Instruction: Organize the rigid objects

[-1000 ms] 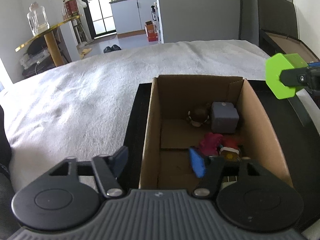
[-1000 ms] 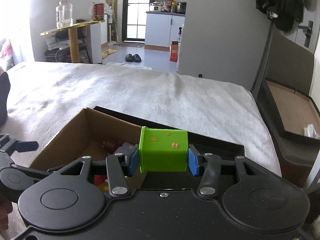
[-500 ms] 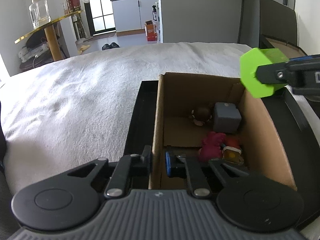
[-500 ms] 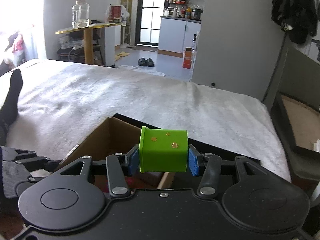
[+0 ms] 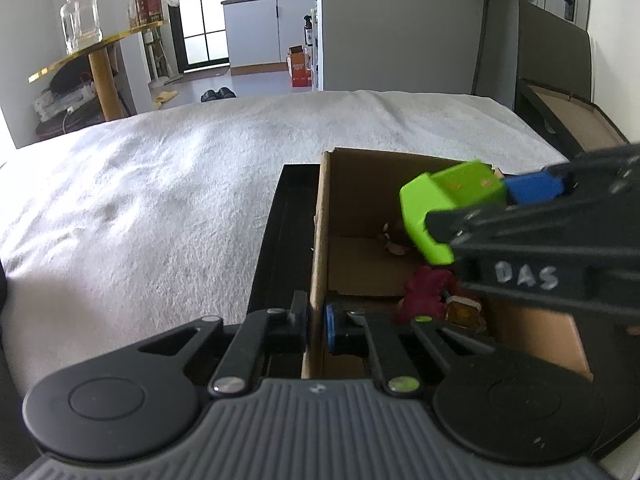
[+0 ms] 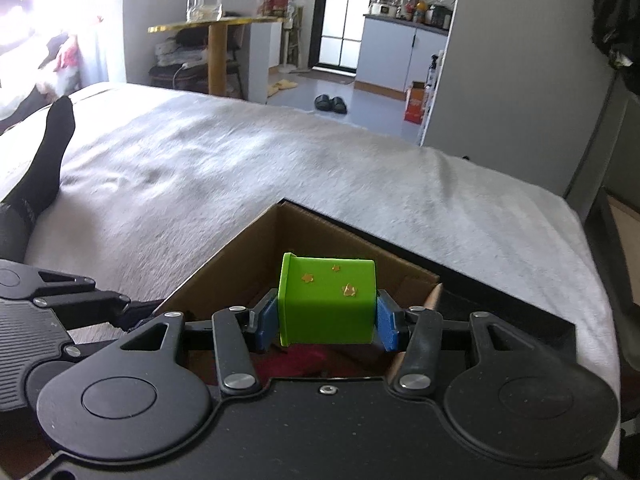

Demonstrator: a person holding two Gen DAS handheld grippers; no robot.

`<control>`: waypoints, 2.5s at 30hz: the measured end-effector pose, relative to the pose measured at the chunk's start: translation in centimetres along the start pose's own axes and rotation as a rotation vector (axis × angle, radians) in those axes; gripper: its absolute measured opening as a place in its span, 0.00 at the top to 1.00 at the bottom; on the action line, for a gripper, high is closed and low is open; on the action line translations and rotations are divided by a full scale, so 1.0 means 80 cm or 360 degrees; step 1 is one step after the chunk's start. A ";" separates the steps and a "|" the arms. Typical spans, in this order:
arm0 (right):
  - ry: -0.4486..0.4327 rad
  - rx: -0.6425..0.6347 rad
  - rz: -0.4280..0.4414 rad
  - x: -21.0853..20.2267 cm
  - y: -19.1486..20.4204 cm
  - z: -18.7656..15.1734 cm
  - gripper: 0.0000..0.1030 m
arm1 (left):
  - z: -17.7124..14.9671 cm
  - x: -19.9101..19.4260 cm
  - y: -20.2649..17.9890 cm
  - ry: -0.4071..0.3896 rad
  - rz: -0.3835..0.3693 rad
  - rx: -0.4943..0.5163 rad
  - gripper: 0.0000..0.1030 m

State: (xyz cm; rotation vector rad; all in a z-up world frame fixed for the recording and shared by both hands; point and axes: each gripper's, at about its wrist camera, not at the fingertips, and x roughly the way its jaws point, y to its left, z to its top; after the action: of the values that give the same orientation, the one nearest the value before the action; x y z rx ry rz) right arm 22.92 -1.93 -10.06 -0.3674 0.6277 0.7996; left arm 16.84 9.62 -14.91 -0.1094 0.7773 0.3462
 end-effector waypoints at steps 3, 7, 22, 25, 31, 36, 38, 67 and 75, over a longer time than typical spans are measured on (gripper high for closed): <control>0.0028 0.0026 0.0024 0.009 0.002 -0.001 0.53 | 0.000 0.001 0.000 0.0003 0.0001 0.0001 0.92; 0.0038 0.0091 0.0073 0.018 0.000 -0.003 0.53 | 0.000 0.002 0.000 0.0007 -0.0001 -0.0003 0.92; 0.0043 0.0235 0.0120 0.008 -0.022 -0.013 0.52 | -0.001 0.006 -0.004 0.0030 0.0028 0.0017 0.91; 0.0033 0.0218 0.0099 -0.004 -0.026 -0.015 0.52 | -0.001 0.009 -0.004 0.0044 0.0027 0.0025 0.91; 0.0015 0.0244 0.0064 -0.043 -0.049 -0.023 0.52 | 0.002 0.008 -0.007 0.0072 0.0039 0.0048 0.91; -0.0012 0.0374 0.0044 -0.070 -0.076 -0.036 0.49 | 0.012 -0.003 -0.009 0.0123 0.0075 0.0028 0.86; -0.0025 0.0448 0.0026 -0.078 -0.087 -0.041 0.43 | 0.018 -0.010 -0.011 0.0148 0.0089 0.0030 0.76; -0.0278 0.0842 -0.0107 -0.184 -0.147 -0.091 0.00 | 0.048 -0.125 -0.053 0.0044 -0.0098 0.0102 0.11; -0.0287 0.0825 -0.0135 -0.203 -0.140 -0.093 0.00 | 0.047 -0.150 -0.046 0.0050 -0.0124 0.0065 0.11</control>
State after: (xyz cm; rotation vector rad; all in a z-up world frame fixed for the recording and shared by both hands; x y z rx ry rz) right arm 19.96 -21.97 -4.42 0.1497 0.6204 0.5548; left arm 12.70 3.79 -3.89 -0.1069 0.8087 0.2551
